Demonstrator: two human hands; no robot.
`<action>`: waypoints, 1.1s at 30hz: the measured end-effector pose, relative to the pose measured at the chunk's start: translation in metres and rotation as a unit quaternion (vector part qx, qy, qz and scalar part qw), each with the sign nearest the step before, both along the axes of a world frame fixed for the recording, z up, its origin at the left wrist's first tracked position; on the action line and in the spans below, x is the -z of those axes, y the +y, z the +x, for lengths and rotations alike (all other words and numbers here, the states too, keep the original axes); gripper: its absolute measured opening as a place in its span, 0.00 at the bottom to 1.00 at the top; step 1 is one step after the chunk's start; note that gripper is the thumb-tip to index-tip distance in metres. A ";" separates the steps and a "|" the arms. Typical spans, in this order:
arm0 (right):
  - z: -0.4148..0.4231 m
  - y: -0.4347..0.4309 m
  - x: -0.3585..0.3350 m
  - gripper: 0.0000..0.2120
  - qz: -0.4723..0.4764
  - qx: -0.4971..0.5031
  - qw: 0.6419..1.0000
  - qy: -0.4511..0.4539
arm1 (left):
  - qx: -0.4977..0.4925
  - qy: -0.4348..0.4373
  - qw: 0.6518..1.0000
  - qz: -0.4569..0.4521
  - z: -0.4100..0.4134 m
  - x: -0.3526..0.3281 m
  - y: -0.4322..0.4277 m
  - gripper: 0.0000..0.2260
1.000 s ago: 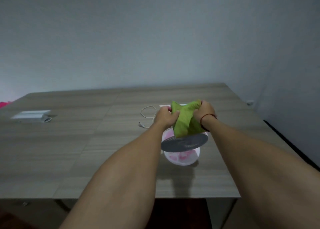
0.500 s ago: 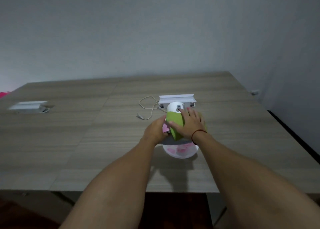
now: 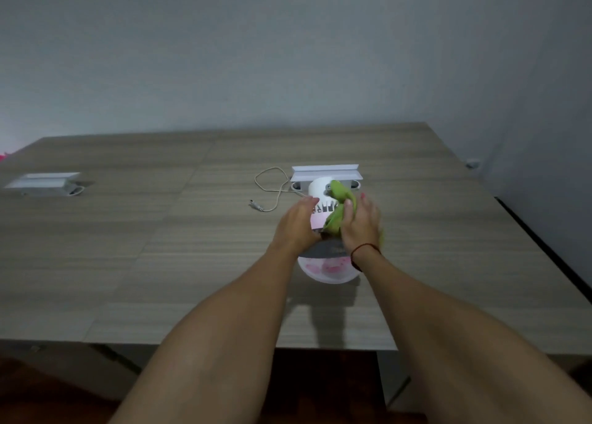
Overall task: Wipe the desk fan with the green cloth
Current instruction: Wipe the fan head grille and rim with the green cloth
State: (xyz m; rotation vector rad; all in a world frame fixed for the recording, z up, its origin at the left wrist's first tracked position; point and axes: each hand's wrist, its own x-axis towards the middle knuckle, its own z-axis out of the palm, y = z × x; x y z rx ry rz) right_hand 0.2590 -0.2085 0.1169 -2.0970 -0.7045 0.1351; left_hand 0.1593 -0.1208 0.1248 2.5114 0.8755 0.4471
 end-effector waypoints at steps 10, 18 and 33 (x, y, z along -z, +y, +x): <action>0.026 -0.019 0.032 0.21 0.154 0.087 0.965 0.191 | -0.001 0.001 1.000 0.001 0.000 0.001 0.011 0.36; 0.000 0.002 0.010 0.25 0.110 0.046 0.992 0.026 | -0.004 0.006 1.000 -0.019 0.005 -0.004 0.012 0.36; 0.031 -0.011 0.021 0.23 0.101 0.094 0.970 0.198 | -0.011 0.023 1.000 -0.013 0.003 -0.003 0.007 0.37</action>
